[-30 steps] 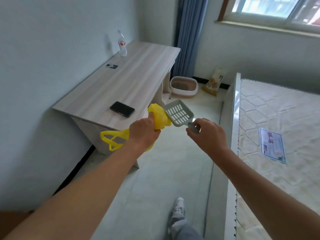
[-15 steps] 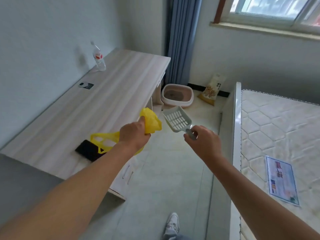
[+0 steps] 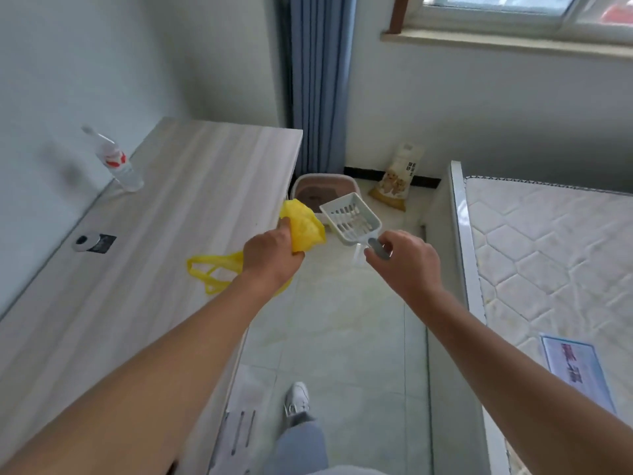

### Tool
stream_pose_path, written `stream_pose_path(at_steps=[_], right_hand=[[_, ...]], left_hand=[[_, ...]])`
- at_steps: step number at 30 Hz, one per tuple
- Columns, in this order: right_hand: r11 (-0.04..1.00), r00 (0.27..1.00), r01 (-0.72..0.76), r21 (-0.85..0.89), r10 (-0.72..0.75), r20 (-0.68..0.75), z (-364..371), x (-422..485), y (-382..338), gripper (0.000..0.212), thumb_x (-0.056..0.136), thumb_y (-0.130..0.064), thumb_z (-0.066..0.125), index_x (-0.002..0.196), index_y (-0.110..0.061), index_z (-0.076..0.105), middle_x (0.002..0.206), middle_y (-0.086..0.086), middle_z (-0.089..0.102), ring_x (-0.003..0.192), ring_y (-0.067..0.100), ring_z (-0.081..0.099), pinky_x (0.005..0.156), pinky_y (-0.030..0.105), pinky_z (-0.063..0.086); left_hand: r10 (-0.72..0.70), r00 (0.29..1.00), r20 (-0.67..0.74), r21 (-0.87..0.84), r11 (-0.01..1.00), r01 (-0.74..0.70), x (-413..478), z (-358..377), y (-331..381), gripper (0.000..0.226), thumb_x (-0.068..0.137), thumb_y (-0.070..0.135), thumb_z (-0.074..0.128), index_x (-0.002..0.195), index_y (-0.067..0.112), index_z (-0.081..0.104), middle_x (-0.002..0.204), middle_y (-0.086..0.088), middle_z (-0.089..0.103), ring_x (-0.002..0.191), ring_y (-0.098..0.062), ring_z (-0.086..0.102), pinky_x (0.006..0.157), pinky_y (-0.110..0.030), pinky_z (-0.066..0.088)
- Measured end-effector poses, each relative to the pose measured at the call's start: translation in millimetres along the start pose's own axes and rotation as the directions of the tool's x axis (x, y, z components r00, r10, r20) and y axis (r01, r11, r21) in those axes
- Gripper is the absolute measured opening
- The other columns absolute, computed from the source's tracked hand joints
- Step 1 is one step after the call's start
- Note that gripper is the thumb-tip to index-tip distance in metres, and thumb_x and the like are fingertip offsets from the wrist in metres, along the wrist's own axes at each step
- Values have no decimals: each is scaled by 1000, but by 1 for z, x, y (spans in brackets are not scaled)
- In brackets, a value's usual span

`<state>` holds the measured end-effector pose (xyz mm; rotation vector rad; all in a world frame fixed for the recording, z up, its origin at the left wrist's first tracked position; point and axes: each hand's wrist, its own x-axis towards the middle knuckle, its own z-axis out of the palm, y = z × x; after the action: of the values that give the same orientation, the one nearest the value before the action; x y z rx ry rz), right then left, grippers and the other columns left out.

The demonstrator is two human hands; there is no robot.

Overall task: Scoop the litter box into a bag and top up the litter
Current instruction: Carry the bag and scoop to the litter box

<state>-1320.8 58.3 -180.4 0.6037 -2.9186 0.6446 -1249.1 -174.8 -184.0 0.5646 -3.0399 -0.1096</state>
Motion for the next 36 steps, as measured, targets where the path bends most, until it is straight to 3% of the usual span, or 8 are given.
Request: stream_pose_path(at_steps=[6, 11, 13, 17, 23, 30, 36], right_hand=[[989, 990, -141, -40, 141, -9, 11, 80, 11, 26, 84, -48, 65, 76, -24, 64, 71, -11, 61, 59, 12, 56, 55, 33, 52], [979, 980, -197, -42, 195, -41, 20, 141, 31, 25, 84, -45, 68, 75, -22, 64, 68, -11, 58, 58, 12, 54, 49, 22, 38], [977, 977, -212, -32, 211, -33, 28, 169, 45, 26, 85, -46, 67, 75, -22, 63, 68, -11, 57, 58, 11, 53, 50, 23, 40], [976, 976, -215, -21, 216, 13, 51, 232, 81, 27, 84, -46, 66, 74, -23, 60, 67, -10, 56, 58, 12, 53, 54, 32, 50], [988, 983, -147, 39, 142, 116, 93, 346, 137, 26, 83, -43, 66, 73, -20, 57, 69, -7, 58, 63, 16, 55, 55, 30, 44], [997, 973, -31, 76, 13, 229, 137, 467, 186, 22, 85, -43, 66, 80, -23, 60, 76, -9, 60, 65, 14, 55, 55, 30, 46], [995, 965, -18, 93, -7, 263, 232, 527, 213, 20, 85, -43, 66, 84, -23, 62, 80, -9, 62, 68, 14, 55, 54, 27, 39]], left_hand=[[131, 991, 25, -39, 991, -130, 120, 10, 17, 62, 87, 43, 57, 136, 11, 37, 97, -11, 67, 85, -34, 66, 61, -33, 40], [196, 979, 48, -27, 980, -195, 197, 22, 35, 59, 88, 42, 56, 135, 11, 38, 95, -10, 66, 84, -32, 66, 62, -34, 39], [183, 980, 74, -13, 983, -183, 226, 30, 42, 58, 88, 42, 55, 135, 12, 37, 96, -10, 66, 86, -32, 65, 63, -34, 40], [134, 984, 118, -15, 991, -133, 285, 55, 61, 61, 89, 46, 55, 135, 13, 35, 98, -10, 66, 89, -33, 65, 67, -36, 44], [-32, 984, 174, -4, 999, 33, 376, 93, 94, 60, 87, 47, 58, 130, 12, 36, 100, -12, 66, 91, -35, 65, 70, -38, 47], [-256, 928, 271, -68, 956, 284, 454, 140, 125, 70, 85, 42, 59, 136, 7, 27, 115, -15, 59, 106, -38, 60, 78, -41, 47], [-264, 909, 323, -8, 959, 282, 507, 231, 106, 65, 88, 36, 58, 135, 5, 26, 120, -16, 57, 108, -38, 59, 79, -42, 47]])
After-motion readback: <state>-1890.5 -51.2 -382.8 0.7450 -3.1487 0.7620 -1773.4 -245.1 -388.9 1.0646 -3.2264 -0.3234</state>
